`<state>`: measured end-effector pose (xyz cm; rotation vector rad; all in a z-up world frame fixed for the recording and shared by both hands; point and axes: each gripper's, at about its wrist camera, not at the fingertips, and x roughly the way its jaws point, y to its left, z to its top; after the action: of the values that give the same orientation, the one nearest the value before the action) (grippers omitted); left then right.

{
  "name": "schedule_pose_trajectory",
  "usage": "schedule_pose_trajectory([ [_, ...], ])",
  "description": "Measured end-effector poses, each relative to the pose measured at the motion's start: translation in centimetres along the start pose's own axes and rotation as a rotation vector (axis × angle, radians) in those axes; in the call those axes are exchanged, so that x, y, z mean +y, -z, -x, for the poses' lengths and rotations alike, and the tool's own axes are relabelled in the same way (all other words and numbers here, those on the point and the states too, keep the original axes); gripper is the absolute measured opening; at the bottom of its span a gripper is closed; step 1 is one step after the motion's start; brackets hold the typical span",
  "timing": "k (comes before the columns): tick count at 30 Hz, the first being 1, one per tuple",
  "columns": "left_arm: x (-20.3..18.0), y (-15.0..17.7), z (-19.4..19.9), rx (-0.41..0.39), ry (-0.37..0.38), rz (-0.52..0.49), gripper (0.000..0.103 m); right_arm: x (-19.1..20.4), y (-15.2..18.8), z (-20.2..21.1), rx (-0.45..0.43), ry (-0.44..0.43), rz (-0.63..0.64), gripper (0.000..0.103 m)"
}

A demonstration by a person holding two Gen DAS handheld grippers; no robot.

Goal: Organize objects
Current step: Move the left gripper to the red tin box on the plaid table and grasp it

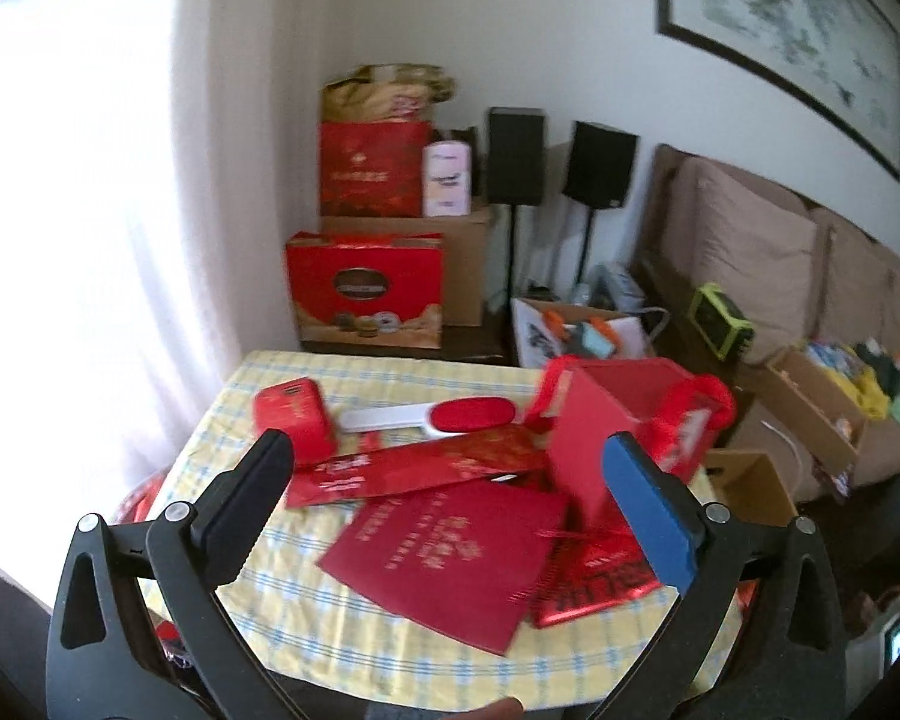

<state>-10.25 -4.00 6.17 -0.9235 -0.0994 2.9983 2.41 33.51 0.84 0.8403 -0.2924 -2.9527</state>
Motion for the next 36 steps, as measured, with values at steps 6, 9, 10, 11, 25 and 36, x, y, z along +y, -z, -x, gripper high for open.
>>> schedule_pose_trajectory([
  [6, 2.7, 0.5, -1.6, 0.022, -0.018, 0.007, 0.103, 0.5, 0.4, -1.1, -0.009, 0.035, 0.004, 0.102],
  [9, 4.4, 0.6, -2.5, 0.035, -0.036, 0.032, 0.103, 1.2, 0.7, -2.2, 0.006, 0.050, 0.009, 0.102],
  [10, 5.0, 0.7, -2.7, 0.037, -0.037, 0.044, 0.103, 1.6, 0.8, -2.7, 0.017, 0.050, 0.014, 0.102],
  [11, 6.0, 0.8, -3.0, 0.042, -0.036, 0.063, 0.103, 1.9, 1.0, -3.1, 0.027, 0.048, 0.020, 0.102],
  [25, 17.0, 2.7, -5.8, 0.099, 0.019, 0.329, 0.103, 12.0, 4.1, -9.3, 0.120, -0.124, 0.176, 0.102],
  [36, 20.7, 3.0, -11.0, 0.248, 0.094, 0.451, 0.103, 20.0, 3.1, -13.2, 0.166, -0.202, 0.262, 0.102],
])
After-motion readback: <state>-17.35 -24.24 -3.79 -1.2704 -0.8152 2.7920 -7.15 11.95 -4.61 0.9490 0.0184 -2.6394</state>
